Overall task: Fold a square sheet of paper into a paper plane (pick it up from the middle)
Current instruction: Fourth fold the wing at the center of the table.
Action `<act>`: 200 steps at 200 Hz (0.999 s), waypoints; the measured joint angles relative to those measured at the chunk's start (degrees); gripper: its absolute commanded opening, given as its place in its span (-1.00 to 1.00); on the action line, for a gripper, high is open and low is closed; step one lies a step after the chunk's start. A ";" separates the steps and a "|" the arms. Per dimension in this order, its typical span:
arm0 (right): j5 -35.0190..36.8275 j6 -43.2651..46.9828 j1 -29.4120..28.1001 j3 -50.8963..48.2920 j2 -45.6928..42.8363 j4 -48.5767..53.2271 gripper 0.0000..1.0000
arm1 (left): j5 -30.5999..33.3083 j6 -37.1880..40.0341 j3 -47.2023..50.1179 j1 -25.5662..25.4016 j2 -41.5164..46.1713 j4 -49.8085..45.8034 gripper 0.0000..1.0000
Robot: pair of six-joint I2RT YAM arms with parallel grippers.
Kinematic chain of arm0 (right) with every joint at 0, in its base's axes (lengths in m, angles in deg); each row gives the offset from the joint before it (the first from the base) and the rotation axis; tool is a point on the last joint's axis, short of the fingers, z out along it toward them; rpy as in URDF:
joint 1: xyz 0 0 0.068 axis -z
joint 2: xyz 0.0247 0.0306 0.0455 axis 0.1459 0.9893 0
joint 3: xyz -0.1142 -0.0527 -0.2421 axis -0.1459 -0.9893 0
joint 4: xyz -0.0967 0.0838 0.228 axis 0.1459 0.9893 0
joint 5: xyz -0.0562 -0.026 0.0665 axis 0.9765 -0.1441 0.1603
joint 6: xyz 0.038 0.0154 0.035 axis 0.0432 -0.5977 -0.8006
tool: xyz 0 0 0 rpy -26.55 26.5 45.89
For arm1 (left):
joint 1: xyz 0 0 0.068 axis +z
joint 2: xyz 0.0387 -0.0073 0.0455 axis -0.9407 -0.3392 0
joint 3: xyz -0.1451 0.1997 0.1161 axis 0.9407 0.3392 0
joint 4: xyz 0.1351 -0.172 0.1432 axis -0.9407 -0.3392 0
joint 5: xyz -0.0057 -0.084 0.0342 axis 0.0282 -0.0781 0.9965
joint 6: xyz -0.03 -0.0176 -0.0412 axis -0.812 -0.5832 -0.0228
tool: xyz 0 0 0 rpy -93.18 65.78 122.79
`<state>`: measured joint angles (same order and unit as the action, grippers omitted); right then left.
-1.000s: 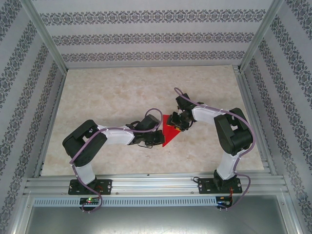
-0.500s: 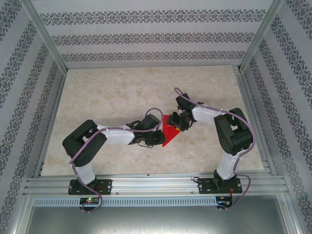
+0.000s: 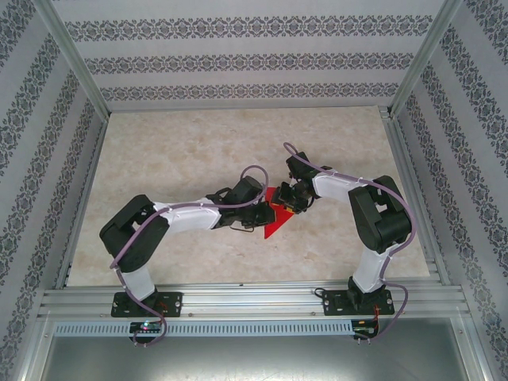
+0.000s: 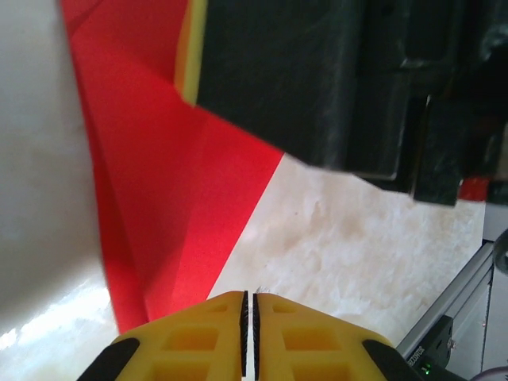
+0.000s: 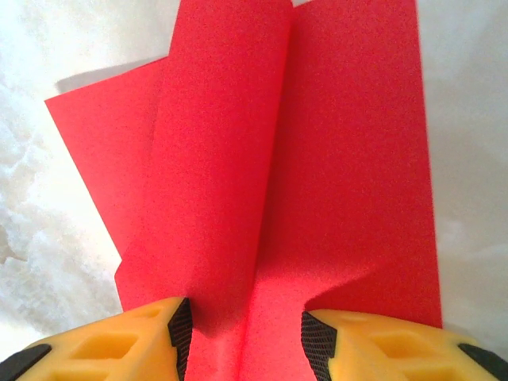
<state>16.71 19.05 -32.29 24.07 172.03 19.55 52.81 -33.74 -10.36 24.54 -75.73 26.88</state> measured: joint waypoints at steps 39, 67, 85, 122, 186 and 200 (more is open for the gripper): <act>0.00 0.02 0.00 0.00 0.00 0.00 -0.04 | 0.98 0.85 -2.12 0.20 -3.76 -0.20 -0.78; 0.00 0.02 0.00 0.00 0.00 0.00 -0.04 | 1.92 0.94 -2.21 0.48 -5.20 -0.90 -0.79; 0.00 0.02 0.00 0.00 0.00 -0.02 -0.04 | 2.10 1.05 -2.21 0.63 -5.40 -0.92 -0.80; 0.00 0.02 0.00 0.00 0.09 -0.02 -0.04 | 2.32 1.27 -2.21 0.74 -5.40 -0.92 -0.80; 0.02 0.02 -0.02 0.46 0.39 0.55 -0.04 | 2.34 1.27 -2.19 0.74 -6.56 -0.87 -0.80; 0.04 0.02 -0.07 0.55 0.44 0.63 -0.04 | 2.34 1.27 -2.19 0.74 -6.58 -0.87 -0.80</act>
<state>16.75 19.08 -32.36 24.61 172.47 20.19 55.15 -32.47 -12.55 25.29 -82.31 26.01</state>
